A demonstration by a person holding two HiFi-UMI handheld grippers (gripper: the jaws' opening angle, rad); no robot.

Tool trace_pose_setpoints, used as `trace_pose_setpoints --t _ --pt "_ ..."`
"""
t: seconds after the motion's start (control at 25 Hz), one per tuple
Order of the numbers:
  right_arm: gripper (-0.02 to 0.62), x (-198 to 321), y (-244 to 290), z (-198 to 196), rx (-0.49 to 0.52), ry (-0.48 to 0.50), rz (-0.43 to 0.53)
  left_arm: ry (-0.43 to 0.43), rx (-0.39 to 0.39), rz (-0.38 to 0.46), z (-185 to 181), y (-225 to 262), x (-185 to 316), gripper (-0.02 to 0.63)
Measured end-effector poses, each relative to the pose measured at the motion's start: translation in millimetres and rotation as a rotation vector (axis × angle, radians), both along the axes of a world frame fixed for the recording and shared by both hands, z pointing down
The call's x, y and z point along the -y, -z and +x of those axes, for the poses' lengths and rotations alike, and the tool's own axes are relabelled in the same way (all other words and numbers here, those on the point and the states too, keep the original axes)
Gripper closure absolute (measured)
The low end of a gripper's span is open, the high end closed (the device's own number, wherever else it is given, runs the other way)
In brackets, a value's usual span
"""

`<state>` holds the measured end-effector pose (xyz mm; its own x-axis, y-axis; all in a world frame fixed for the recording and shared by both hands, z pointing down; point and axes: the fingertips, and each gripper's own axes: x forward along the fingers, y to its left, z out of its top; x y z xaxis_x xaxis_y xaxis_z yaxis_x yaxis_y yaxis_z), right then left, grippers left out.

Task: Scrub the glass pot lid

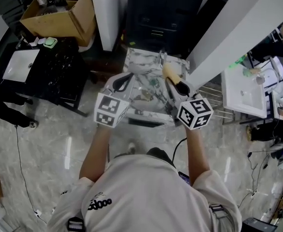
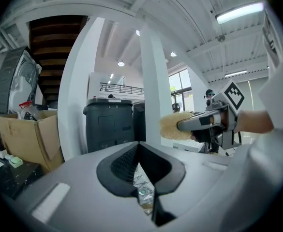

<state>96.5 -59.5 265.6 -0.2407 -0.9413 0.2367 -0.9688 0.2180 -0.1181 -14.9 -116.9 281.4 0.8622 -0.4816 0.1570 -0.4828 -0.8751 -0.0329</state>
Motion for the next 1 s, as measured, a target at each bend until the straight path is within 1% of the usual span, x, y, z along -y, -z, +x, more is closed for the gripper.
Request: trace_pose_setpoints --t 0.16,0.44,0.6,0.84,1.0 --pt "0.543 13 -17 -1 0.013 0.014 -0.031 0.032 0.011 -0.029 -4 -14 12 0.595" --pt "0.541 36 -57 11 0.035 0.07 -0.124 0.052 0.043 -0.075 11 -39 26 0.595" --pt "0.541 50 -78 16 0.045 0.091 -0.158 0.059 0.066 -0.106 19 -61 33 0.595" --pt "0.541 69 -117 29 0.078 0.124 -0.226 0.103 0.112 -0.148 32 -97 50 0.595" --pt "0.541 79 -157 37 0.075 0.161 -0.292 0.145 0.138 -0.18 37 -120 61 0.595"
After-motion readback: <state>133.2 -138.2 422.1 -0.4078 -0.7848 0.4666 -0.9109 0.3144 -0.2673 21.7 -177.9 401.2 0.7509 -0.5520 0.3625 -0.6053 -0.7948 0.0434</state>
